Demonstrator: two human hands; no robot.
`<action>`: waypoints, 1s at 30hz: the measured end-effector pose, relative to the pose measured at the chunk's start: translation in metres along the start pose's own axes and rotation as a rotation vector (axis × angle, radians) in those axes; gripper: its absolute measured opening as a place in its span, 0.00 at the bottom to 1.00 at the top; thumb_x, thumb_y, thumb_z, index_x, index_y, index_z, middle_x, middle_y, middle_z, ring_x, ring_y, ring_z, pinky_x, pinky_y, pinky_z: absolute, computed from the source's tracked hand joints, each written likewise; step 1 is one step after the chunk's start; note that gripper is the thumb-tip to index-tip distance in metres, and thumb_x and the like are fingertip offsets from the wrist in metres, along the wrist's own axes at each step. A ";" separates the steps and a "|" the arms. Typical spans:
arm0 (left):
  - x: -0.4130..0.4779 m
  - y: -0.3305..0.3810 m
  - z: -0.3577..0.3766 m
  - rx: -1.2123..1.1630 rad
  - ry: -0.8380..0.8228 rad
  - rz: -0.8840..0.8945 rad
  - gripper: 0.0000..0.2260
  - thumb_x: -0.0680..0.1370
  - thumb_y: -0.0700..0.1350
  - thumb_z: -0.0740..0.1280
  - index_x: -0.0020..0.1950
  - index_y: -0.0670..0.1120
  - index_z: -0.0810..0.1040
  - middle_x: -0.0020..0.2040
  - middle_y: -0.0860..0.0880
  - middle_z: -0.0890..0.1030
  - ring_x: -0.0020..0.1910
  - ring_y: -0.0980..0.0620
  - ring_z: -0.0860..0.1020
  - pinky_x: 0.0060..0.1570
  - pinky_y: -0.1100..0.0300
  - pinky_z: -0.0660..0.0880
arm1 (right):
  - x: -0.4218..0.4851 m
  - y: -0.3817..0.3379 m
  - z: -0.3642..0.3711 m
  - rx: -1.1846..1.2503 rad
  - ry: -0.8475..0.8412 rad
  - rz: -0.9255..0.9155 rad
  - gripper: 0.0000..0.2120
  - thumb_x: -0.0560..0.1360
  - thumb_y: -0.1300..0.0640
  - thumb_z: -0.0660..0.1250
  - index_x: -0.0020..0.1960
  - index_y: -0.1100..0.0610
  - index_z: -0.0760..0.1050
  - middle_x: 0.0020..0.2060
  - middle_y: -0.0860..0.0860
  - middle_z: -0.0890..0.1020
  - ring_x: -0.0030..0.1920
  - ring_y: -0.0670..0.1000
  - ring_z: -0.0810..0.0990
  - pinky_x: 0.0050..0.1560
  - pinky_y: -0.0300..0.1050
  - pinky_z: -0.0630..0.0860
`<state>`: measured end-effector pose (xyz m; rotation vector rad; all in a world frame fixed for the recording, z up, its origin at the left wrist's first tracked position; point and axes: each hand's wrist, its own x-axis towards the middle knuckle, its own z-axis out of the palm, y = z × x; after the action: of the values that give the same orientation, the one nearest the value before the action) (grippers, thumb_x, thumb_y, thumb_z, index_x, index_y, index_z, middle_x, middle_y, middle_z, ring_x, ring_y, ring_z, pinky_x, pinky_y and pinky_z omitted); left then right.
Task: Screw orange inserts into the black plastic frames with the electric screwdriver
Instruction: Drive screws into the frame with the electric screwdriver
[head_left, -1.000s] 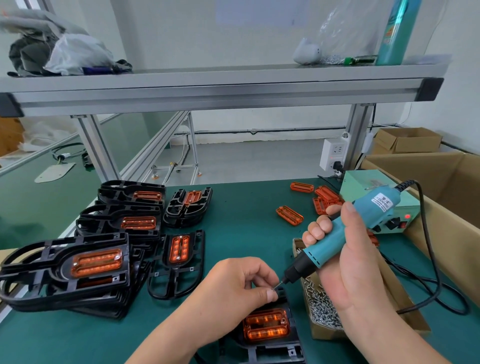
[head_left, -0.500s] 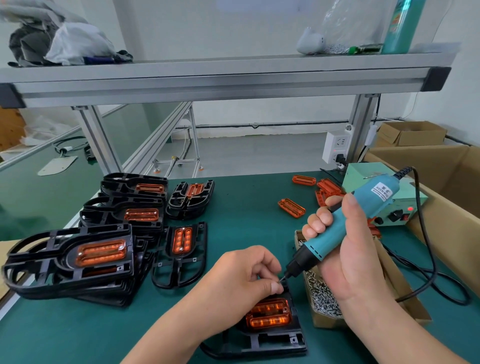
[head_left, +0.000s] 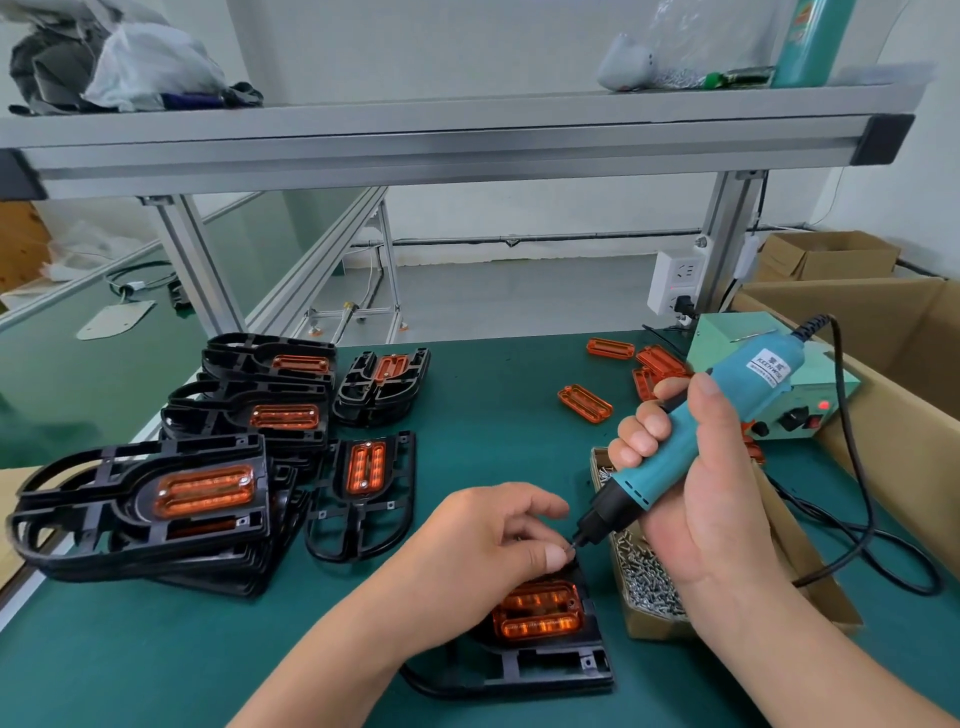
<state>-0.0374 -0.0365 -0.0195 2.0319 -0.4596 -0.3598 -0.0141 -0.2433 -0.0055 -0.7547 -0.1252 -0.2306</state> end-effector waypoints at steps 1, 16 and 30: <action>0.000 -0.001 -0.002 0.006 0.033 0.018 0.13 0.80 0.54 0.71 0.65 0.61 0.79 0.53 0.63 0.87 0.55 0.63 0.83 0.61 0.58 0.77 | 0.000 -0.001 0.000 0.005 0.002 0.004 0.10 0.84 0.47 0.65 0.50 0.53 0.75 0.35 0.48 0.71 0.33 0.46 0.71 0.35 0.40 0.73; -0.008 0.005 -0.012 0.763 0.099 0.114 0.25 0.76 0.67 0.68 0.71 0.62 0.74 0.47 0.64 0.76 0.47 0.66 0.74 0.47 0.65 0.69 | -0.005 -0.005 0.004 -0.156 -0.104 0.012 0.09 0.81 0.49 0.67 0.48 0.53 0.76 0.32 0.50 0.70 0.29 0.48 0.70 0.30 0.42 0.71; -0.004 0.004 -0.005 0.935 0.070 0.075 0.25 0.76 0.68 0.67 0.70 0.60 0.76 0.57 0.57 0.81 0.56 0.52 0.80 0.53 0.53 0.77 | -0.012 -0.002 0.006 -0.247 -0.197 0.042 0.13 0.76 0.47 0.71 0.50 0.56 0.74 0.32 0.53 0.71 0.28 0.50 0.70 0.29 0.43 0.71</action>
<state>-0.0392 -0.0327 -0.0129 2.9006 -0.7489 -0.0024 -0.0263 -0.2387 -0.0024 -1.0249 -0.2707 -0.1323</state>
